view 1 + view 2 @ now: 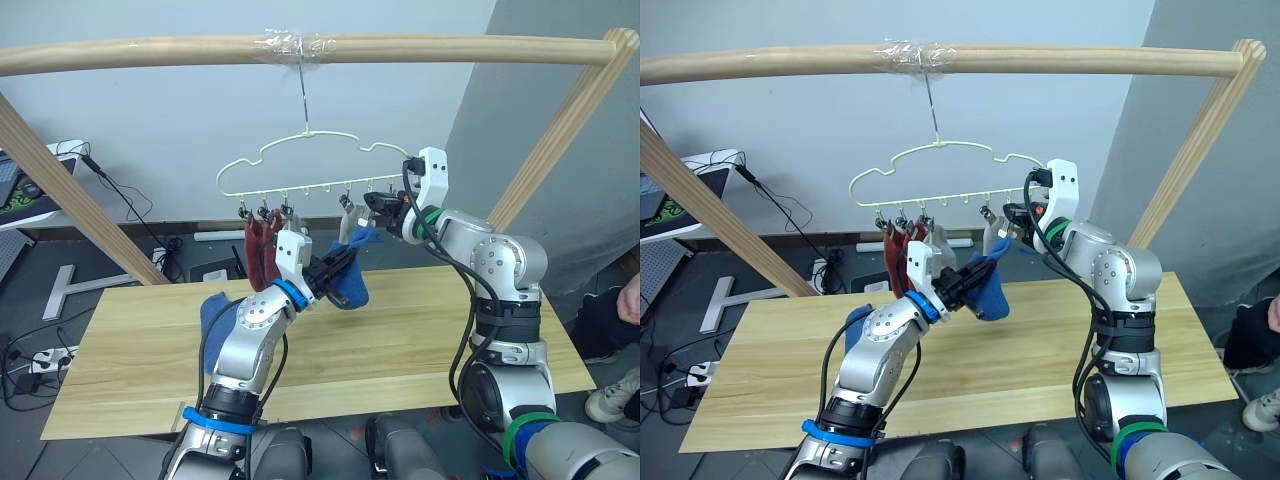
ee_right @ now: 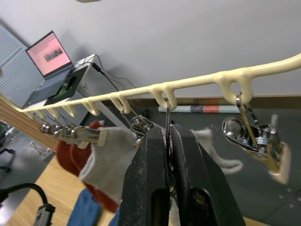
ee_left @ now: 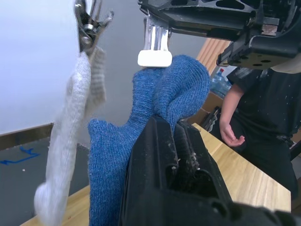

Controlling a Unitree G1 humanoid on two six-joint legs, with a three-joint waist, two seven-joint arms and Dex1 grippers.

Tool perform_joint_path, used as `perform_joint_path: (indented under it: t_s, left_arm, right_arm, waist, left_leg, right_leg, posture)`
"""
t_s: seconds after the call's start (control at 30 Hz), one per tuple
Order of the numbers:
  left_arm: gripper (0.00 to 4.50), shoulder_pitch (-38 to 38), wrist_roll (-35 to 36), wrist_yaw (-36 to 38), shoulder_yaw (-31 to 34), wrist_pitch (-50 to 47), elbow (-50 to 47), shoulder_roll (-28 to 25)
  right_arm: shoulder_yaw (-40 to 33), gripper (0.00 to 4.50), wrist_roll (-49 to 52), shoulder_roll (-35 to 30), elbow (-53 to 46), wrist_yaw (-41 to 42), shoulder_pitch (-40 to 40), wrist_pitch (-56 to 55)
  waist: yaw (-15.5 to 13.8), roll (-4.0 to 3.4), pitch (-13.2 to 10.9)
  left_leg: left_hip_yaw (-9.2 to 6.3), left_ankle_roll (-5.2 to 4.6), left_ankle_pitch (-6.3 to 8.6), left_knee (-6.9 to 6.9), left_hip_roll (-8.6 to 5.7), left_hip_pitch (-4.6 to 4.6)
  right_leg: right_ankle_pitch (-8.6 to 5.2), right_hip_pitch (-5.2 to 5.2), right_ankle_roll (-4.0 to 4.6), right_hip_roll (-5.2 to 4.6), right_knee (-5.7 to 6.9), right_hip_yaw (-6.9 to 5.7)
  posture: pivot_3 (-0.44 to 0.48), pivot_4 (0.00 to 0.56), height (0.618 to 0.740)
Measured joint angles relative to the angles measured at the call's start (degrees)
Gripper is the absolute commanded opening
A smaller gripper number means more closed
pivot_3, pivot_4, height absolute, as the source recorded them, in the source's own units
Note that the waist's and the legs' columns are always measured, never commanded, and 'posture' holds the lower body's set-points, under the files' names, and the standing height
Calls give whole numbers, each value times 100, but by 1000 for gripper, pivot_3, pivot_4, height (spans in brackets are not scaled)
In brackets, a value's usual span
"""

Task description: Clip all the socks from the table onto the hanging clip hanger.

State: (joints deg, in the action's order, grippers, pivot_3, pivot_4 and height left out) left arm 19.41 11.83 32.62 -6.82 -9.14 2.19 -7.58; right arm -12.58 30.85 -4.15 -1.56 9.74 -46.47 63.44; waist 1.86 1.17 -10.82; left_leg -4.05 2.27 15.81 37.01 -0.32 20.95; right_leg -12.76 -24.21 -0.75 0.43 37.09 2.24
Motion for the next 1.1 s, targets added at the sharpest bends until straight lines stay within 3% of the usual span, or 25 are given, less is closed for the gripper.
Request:
perform_joint_path:
  t_s: [0.23,0.37,0.57,0.67,0.97,1.1]
  left_arm:
    - [32,135,-87,-188,47,353,80,9]
    - [0,134,-84,-172,29,354,84,9]
    - [0,132,-45,-57,-7,332,76,9]
    - [0,132,-33,-51,-8,316,73,24]
    - [0,356,167,81,-105,55,267,269]
    - [1044,455,302,185,-110,-146,513,341]
  right_arm:
    - [-318,0,318,145,-58,-249,-50,295]
    - [-511,1073,537,245,-58,-339,-88,403]
    - [-592,3397,730,241,-60,-377,-164,436]
    - [-623,4294,794,198,-62,-375,-163,407]
    - [-264,4407,639,-405,-788,-74,339,-378]
    - [-195,4500,568,-626,-960,37,672,-783]
  waist:
    - [-1,0,0]
    - [0,0,0]
    - [0,0,0]
    - [-1,0,0]
    - [0,0,0]
    - [29,0,0]
  left_leg:
    - [0,0,0,-1,0,2]
    - [0,0,0,-1,0,2]
    - [2,0,0,-1,0,2]
    - [2,0,0,-1,0,3]
    - [4,-1,0,0,-3,7]
    - [18,-2,1,0,-2,3]
  right_leg:
    - [0,0,0,0,-2,0]
    - [0,-1,0,1,-2,0]
    - [-1,0,-2,4,-3,1]
    - [-1,-1,-2,4,-3,0]
    - [-3,1,-6,5,-13,0]
    - [-3,-2,-6,14,-10,6]
  posture:
    - [0,167,740]
    - [0,167,740]
    - [0,167,740]
    - [-1,161,740]
    - [-25,166,740]
    - [-42,170,740]
